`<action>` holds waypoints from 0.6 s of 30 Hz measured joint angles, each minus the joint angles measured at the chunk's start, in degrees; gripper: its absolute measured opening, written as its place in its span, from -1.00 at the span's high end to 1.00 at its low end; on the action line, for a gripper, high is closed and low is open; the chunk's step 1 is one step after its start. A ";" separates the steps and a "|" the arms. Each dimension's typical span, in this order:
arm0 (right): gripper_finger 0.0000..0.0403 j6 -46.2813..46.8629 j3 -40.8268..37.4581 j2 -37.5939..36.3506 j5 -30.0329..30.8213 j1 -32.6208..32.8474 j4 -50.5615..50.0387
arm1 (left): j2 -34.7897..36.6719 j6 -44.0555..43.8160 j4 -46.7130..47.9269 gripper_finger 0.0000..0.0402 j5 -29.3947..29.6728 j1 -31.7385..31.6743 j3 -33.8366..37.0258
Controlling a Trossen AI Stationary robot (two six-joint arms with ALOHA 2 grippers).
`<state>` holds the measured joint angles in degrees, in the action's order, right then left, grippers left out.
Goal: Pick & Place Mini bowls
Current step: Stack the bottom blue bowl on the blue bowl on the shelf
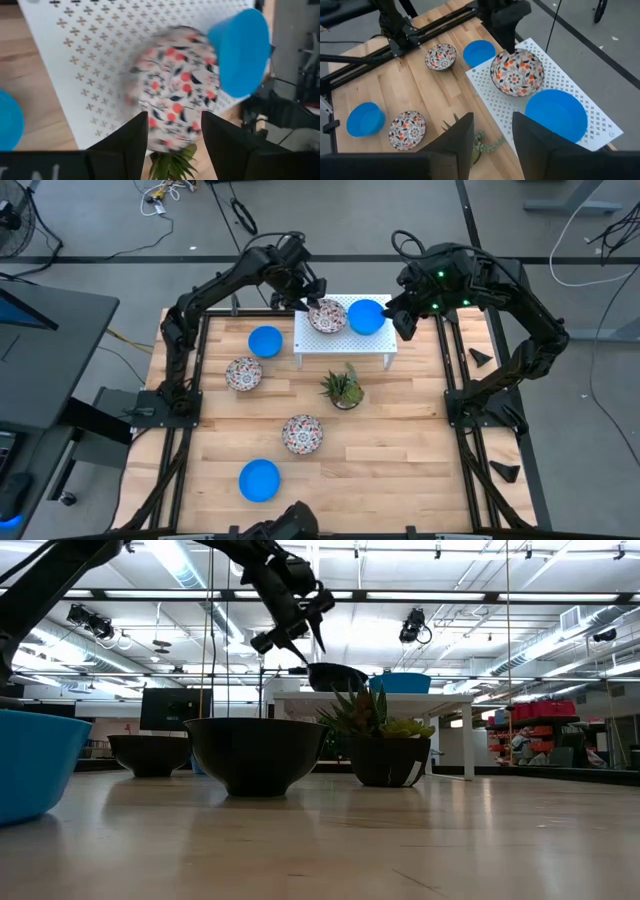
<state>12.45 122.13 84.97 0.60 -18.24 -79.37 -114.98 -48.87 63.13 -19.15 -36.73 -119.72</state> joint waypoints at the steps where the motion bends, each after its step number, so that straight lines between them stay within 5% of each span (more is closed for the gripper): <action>1: 0.32 0.00 0.00 0.00 0.00 0.02 0.26 | 0.43 0.59 0.26 0.07 -0.15 -0.02 0.00; 18: 0.32 0.09 0.00 0.01 0.00 0.02 4.39 | 9.49 17.34 10.22 0.07 -2.79 -1.32 0.00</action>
<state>12.53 122.13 84.98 0.60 -18.22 -74.98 -105.50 -31.53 73.36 -21.94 -38.06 -119.72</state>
